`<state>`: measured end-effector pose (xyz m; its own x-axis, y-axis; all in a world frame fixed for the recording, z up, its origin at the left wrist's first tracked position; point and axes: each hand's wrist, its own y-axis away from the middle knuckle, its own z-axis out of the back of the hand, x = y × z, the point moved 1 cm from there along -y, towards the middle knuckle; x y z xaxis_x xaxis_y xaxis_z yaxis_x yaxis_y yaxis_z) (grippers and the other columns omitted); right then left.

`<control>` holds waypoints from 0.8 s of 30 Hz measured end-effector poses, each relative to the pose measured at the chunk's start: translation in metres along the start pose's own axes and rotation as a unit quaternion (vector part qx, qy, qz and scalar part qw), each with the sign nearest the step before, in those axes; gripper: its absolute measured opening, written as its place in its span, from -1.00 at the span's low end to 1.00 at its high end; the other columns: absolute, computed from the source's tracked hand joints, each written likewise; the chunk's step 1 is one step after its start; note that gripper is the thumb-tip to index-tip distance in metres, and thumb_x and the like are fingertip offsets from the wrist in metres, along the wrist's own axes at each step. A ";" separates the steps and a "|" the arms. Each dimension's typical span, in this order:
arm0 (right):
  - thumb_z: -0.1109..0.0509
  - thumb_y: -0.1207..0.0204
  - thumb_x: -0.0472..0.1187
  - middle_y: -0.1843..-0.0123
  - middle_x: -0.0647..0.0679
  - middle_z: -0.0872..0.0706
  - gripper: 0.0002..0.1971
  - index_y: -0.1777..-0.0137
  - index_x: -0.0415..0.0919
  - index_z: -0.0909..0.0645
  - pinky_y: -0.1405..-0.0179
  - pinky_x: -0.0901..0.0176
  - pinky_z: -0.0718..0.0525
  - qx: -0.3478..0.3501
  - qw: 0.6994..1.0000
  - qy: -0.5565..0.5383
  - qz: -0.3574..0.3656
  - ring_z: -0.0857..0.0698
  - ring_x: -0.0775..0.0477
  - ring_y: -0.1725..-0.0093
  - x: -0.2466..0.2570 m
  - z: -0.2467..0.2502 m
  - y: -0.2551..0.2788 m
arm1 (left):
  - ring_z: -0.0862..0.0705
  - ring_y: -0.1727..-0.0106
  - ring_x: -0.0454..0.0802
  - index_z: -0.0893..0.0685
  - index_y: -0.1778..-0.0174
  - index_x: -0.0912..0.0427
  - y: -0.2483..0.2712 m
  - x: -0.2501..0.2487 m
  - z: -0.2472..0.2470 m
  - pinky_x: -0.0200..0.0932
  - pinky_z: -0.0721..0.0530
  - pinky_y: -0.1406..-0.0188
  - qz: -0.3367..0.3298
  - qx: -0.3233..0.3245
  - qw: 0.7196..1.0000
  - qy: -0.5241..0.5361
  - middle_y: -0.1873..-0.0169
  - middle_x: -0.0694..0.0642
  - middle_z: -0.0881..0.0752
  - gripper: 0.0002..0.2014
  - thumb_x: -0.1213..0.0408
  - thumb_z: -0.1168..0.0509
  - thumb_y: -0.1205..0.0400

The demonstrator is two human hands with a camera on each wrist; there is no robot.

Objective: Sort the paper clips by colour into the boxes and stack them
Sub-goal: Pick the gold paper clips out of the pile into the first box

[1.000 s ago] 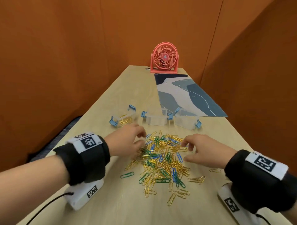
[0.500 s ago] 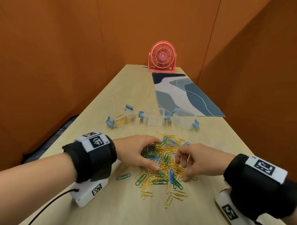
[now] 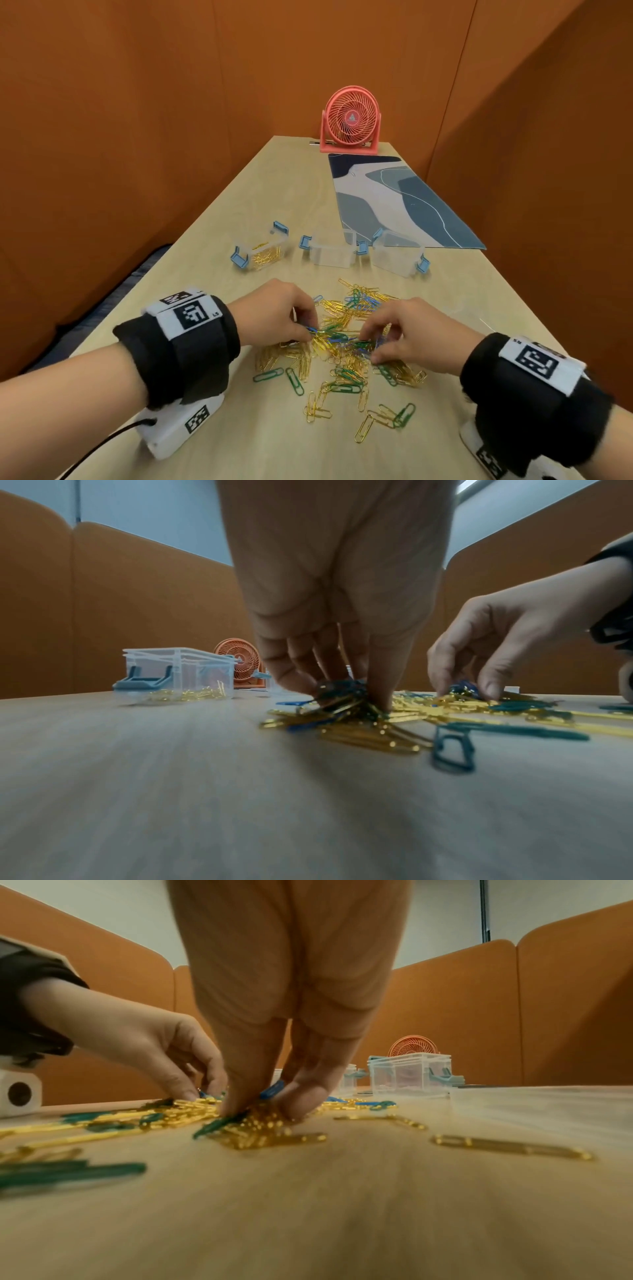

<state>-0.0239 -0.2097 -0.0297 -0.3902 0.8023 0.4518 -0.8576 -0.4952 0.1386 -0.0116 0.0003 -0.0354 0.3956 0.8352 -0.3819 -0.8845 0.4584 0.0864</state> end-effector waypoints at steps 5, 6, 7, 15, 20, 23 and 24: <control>-0.39 -0.49 -0.21 0.08 0.11 -0.68 -0.84 -0.02 0.01 -0.73 0.16 0.41 -0.54 -0.037 0.999 0.036 -0.015 -0.60 0.16 0.15 -0.003 0.000 0.001 | -0.55 -0.01 -0.16 -0.66 -0.17 -0.01 0.005 -0.002 0.003 -0.36 -0.47 0.05 0.021 -0.044 0.999 -0.024 -0.04 -0.07 -0.62 -0.71 0.14 -0.33 -0.53; -0.36 -0.49 -0.21 0.05 0.12 -0.65 -0.81 -0.03 0.02 -0.72 0.06 0.32 -0.58 -0.047 0.998 0.049 -0.018 -0.61 0.12 0.06 -0.003 0.000 0.001 | -0.53 -0.07 -0.16 -0.62 -0.24 -0.02 0.003 -0.003 0.003 -0.33 -0.45 -0.01 0.019 -0.059 0.998 -0.024 -0.10 -0.07 -0.60 -0.66 0.09 -0.33 -0.53; -0.34 -0.48 -0.19 0.01 0.13 -0.62 -0.79 -0.06 0.05 -0.70 -0.02 0.25 -0.60 -0.058 0.997 0.056 -0.020 -0.59 0.11 -0.02 -0.002 0.000 0.001 | -0.52 -0.14 -0.15 -0.58 -0.30 -0.03 0.001 -0.004 0.003 -0.31 -0.45 -0.09 0.013 -0.065 0.998 -0.021 -0.17 -0.06 -0.59 -0.61 0.03 -0.32 -0.55; -0.60 -0.13 0.23 -0.17 0.15 -0.53 -0.26 -0.34 0.11 -0.51 -0.14 0.21 -0.60 0.016 0.999 0.043 -0.012 -0.51 0.15 -0.10 0.007 -0.001 0.002 | -0.45 -0.39 -0.04 -0.46 -0.50 0.04 -0.034 -0.020 -0.005 -0.19 -0.39 -0.36 -0.020 0.045 0.995 -0.087 -0.42 0.03 -0.47 -0.45 -0.09 -0.26 -0.60; -0.57 -0.32 0.01 0.02 0.17 -0.63 -0.62 -0.16 0.09 -0.68 0.04 0.31 -0.58 0.016 0.999 0.035 0.025 -0.55 0.19 0.14 0.008 -0.004 0.000 | -0.58 0.12 -0.17 -0.72 -0.15 0.14 -0.033 -0.019 -0.004 -0.37 -0.49 0.10 -0.021 0.010 1.000 -0.021 -0.06 0.06 -0.71 -0.73 0.16 -0.39 -0.57; -0.52 -0.41 -0.09 0.12 0.15 -0.65 -0.76 -0.08 0.01 -0.72 0.06 0.31 -0.58 0.012 0.999 0.036 0.025 -0.57 0.17 0.17 0.005 -0.006 -0.002 | -0.53 0.36 -0.25 -0.71 -0.05 0.17 -0.029 -0.016 -0.004 -0.45 -0.48 0.32 0.009 0.008 1.000 -0.002 0.10 0.05 -0.72 -0.83 0.21 -0.37 -0.59; -0.50 -0.43 -0.09 0.12 0.13 -0.66 -0.78 -0.09 -0.01 -0.72 0.03 0.28 -0.59 0.003 0.999 0.043 0.020 -0.58 0.14 0.14 0.004 -0.006 -0.002 | -0.54 0.36 -0.25 -0.70 -0.04 0.16 -0.027 -0.015 -0.004 -0.46 -0.49 0.32 0.018 0.013 1.000 0.003 0.13 0.02 -0.70 -0.84 0.20 -0.36 -0.60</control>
<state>-0.0255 -0.2034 -0.0334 -0.4522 0.8066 0.3807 -0.8382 -0.5302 0.1277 0.0050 -0.0259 -0.0360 0.3622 0.8498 -0.3830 -0.8914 0.4359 0.1241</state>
